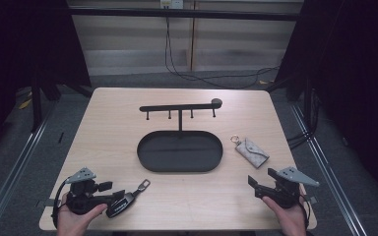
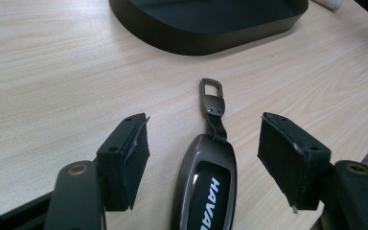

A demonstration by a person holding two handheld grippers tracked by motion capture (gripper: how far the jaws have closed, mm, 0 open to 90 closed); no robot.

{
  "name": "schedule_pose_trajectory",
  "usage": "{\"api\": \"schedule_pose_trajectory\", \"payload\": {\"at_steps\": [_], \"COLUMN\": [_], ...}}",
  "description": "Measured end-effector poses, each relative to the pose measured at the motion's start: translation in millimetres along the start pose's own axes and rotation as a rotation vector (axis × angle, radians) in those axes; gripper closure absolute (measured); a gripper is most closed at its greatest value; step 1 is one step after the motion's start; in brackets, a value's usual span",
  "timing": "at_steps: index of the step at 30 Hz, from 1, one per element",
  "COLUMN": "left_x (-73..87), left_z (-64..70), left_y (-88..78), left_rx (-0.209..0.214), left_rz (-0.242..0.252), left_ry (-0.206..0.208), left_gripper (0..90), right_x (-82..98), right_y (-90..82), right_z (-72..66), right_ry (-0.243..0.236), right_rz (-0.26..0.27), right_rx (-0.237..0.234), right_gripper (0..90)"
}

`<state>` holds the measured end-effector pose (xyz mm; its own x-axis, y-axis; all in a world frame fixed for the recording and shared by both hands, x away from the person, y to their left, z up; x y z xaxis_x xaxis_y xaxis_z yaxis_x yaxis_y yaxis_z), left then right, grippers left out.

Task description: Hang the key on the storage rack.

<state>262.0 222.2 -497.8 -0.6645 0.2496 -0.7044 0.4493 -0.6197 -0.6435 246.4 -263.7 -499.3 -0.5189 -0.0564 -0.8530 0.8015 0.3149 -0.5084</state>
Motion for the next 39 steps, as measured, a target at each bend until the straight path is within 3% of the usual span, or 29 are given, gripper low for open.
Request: {"api": "schedule_pose_trajectory", "payload": {"at_steps": [2, 3, 11, 14, 20, 23, 26, 34, 39], "left_x": [0.1, 0.5, -0.5, 0.7, -1.4, -4.0, -10.4, -25.8, -39.3], "left_z": [-0.7, -1.4, 1.9, 8.9, 13.0, 13.2, 16.2, 22.0, 23.7], "left_y": [0.3, 0.9, 0.0, 0.4, 1.5, 3.8, 10.5, 11.5, 15.8], "left_rx": [-0.002, 0.002, 0.021, 0.033, 0.024, 0.014, 0.025, 0.038, 0.024], "left_rz": [-0.002, -0.009, -0.011, -0.02, -0.037, -0.055, -0.103, -0.114, -0.165], "left_ry": [-0.003, -0.002, 0.012, 0.028, 0.036, 0.031, 0.064, 0.104, 0.112], "left_gripper": [35.6, 35.8, 40.7, 40.8, 39.8, 38.5, 38.3, 34.8, 35.1], "right_x": [1.0, 2.4, 2.4, 5.7, 5.2, 4.8, 5.3, 5.8, 6.3], "right_y": [0.5, 2.3, 1.3, 1.9, 0.1, -0.7, 0.4, -0.2, 0.5], "right_z": [0.8, 2.4, 7.7, 6.9, 3.7, 3.0, 3.2, 3.5, 2.5], "right_ry": [0.005, 0.047, 0.104, 0.137, 0.095, 0.092, 0.093, 0.097, 0.094], "right_rz": [-0.011, -0.036, -0.045, -0.093, -0.109, -0.108, -0.117, -0.115, -0.124], "right_rx": [0.006, -0.013, -0.024, -0.048, -0.047, -0.05, -0.06, -0.054, -0.061], "right_gripper": [18.9, 19.3, 22.0, 21.9, 21.9, 21.9, 21.9, 21.8, 21.7]}}
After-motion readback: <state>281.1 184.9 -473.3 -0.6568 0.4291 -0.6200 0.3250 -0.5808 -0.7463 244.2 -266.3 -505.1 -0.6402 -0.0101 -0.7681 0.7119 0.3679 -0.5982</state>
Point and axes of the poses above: each handheld gripper's, and its own axes: y roughly forward along the jaws, x roughly out of its underside, z roughly to its right, the point moved 6 cm from there along y, roughly forward along the jaws, and after that the axes turned 1 degree about -x, right-handed, at the moved point
